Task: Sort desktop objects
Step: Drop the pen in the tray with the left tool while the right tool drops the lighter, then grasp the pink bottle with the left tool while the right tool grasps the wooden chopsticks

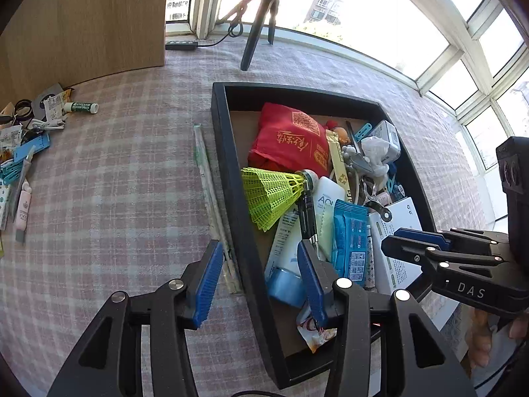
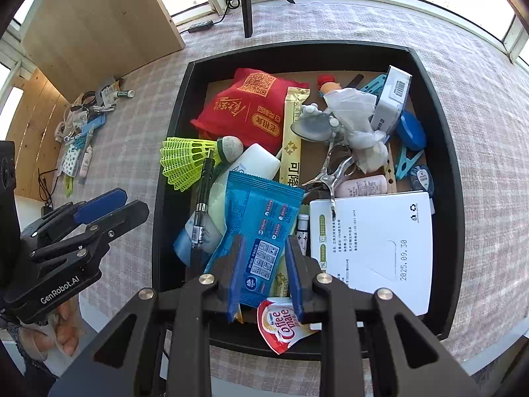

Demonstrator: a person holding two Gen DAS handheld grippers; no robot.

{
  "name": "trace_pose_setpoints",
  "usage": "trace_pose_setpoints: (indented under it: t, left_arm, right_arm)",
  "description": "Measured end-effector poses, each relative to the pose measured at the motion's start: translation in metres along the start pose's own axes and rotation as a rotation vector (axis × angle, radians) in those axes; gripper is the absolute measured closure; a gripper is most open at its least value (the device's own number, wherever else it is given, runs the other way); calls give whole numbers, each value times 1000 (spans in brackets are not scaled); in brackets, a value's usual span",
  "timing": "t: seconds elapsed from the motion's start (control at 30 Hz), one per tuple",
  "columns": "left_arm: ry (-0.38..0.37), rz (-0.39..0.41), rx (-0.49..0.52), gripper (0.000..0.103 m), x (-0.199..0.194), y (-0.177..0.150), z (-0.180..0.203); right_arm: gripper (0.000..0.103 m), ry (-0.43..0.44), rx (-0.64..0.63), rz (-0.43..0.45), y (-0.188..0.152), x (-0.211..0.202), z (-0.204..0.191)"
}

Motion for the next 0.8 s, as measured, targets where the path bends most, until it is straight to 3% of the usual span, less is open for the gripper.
trace_pose_setpoints:
  t: [0.57, 0.8]
  left_arm:
    - [110, 36, -191, 59, -33, -16, -197]
    - [132, 11, -210, 59, -29, -9, -255]
  right_arm:
    - [79, 29, -110, -25, 12, 34, -129]
    - [79, -25, -80, -39, 50, 66, -152]
Point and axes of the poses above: each gripper's, at about its wrist camera, not at the fingertips, and x roughly the way its jaws point, z to its right, y to its top, the point moved 10 cm from there along x, roughly the way its jaws point, and after that the axes turned 5 degrees about -z, right-handed, at the moved point
